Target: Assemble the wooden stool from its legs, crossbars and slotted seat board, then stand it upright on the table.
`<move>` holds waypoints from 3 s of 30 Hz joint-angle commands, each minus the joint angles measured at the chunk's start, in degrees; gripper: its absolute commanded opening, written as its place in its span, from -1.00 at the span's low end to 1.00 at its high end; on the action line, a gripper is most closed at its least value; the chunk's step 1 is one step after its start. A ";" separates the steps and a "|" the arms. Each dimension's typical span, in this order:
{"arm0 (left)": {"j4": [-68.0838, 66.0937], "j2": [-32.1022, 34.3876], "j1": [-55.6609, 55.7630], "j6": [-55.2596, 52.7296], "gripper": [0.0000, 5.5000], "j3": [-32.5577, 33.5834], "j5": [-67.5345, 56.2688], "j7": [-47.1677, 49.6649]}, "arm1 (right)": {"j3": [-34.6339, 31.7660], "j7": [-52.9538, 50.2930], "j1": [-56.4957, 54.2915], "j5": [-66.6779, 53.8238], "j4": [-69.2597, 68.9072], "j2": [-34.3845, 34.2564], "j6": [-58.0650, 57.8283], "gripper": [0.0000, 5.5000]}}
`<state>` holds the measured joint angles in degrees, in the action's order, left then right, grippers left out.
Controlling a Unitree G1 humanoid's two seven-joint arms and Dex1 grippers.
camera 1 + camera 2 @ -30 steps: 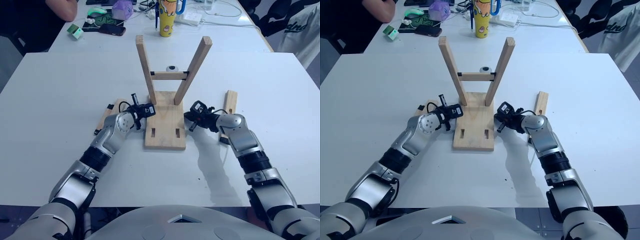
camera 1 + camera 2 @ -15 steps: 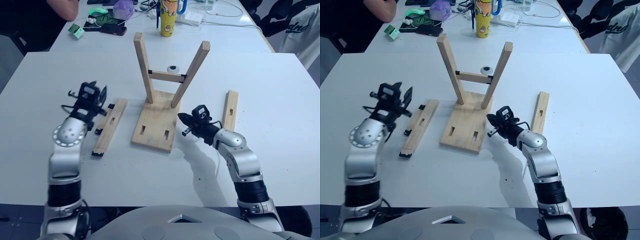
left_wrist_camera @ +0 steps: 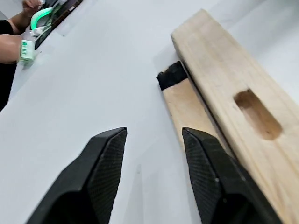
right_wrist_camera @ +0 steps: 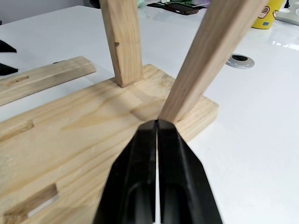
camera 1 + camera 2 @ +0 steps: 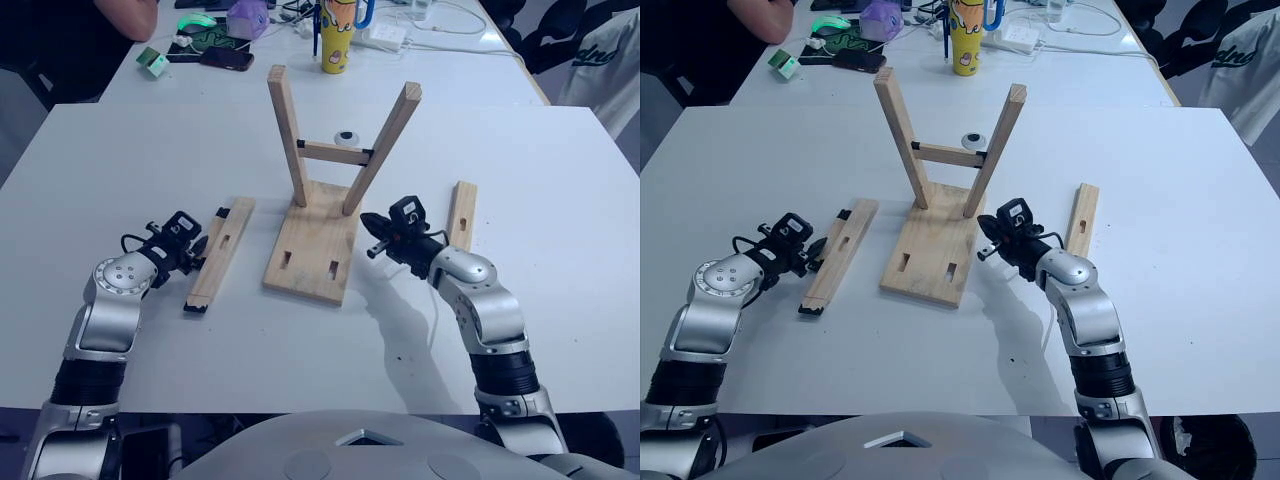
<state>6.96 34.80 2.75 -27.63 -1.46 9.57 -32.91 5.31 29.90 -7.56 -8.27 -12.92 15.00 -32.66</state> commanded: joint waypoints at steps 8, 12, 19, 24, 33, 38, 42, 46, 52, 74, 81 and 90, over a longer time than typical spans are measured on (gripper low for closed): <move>0.95 -1.27 -0.53 -7.72 -0.20 0.27 -4.26 -1.51 | 1.05 -1.30 0.96 -0.51 0.50 -0.15 -0.47 -1.00; 2.70 -2.15 0.69 -11.23 -0.20 3.20 -8.30 -1.15 | 1.68 -1.75 2.21 -0.20 0.92 -0.40 0.30 -1.00; 6.39 0.02 -0.31 -14.99 -0.20 0.96 -11.05 -4.16 | 2.32 -2.78 2.52 -0.17 0.71 -0.77 0.50 -1.00; 6.85 1.90 -0.57 -15.61 -0.20 0.25 -10.62 -4.10 | 2.55 -3.37 3.04 -0.30 0.19 -0.97 0.51 -1.00; 3.47 -0.71 -1.35 -16.11 -0.20 0.81 -11.97 -0.63 | 2.97 -3.27 2.87 -0.49 -0.01 -0.72 0.29 -1.00; -0.70 -1.89 -2.00 -17.82 -0.20 1.05 -13.00 0.76 | 2.51 -3.47 2.10 -0.93 0.09 -0.99 -0.06 -1.00; -3.59 -0.90 -2.31 -16.74 -0.40 -1.04 -13.20 -0.57 | 1.86 -3.70 1.84 -1.79 -0.57 -1.03 -0.76 -1.00; -6.32 -0.36 -3.53 -14.58 -0.51 -2.41 -13.20 -1.79 | -0.39 -3.93 0.98 -4.37 -1.50 -1.77 -2.46 -1.00; -9.90 -2.49 -4.81 -7.02 -0.51 1.39 -14.76 0.73 | -2.62 -4.60 1.00 -7.46 -4.97 -0.66 -7.28 -1.00; 4.77 -11.88 -14.19 53.64 -0.51 -0.09 -10.51 8.13 | -15.81 -6.60 2.63 -50.13 -7.97 -13.91 -19.50 -0.20; 4.65 -13.94 -9.94 49.42 -0.51 -3.93 -11.60 7.50 | -18.08 -13.50 -2.14 -60.65 -4.54 -17.27 -19.26 -0.02; 3.54 -15.94 -9.45 45.80 -0.51 -7.43 -12.11 6.63 | -15.26 -16.43 -3.27 -62.28 -3.57 -18.04 -17.85 -0.02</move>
<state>10.36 18.93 -6.52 18.98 -8.22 -2.25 -25.71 -10.94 14.00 -9.83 -70.30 -16.88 -3.20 -50.74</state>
